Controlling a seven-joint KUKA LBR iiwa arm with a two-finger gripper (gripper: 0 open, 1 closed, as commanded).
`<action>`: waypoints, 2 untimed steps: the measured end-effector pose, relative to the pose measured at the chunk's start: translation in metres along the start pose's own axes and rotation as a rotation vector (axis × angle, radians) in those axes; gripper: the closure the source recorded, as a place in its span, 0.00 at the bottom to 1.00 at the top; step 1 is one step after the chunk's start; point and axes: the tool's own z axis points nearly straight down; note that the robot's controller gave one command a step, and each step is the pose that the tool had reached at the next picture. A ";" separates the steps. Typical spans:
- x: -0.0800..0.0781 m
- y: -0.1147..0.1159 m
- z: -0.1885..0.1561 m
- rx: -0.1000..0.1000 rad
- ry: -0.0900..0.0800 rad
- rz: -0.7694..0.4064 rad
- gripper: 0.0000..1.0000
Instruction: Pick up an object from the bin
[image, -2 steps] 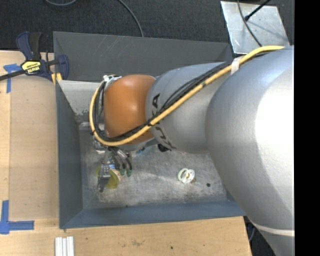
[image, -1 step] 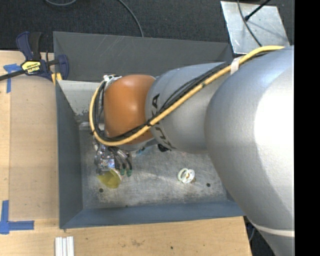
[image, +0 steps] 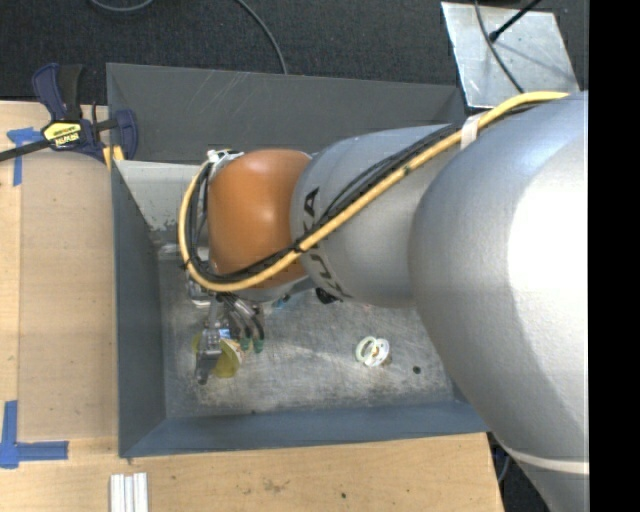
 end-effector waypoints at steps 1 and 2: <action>0.000 0.000 0.000 0.000 0.000 0.000 0.00; -0.001 -0.008 0.005 0.000 0.000 -0.179 0.00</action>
Offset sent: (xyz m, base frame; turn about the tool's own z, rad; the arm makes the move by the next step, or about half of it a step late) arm 0.0037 -0.0351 -0.0176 -0.5590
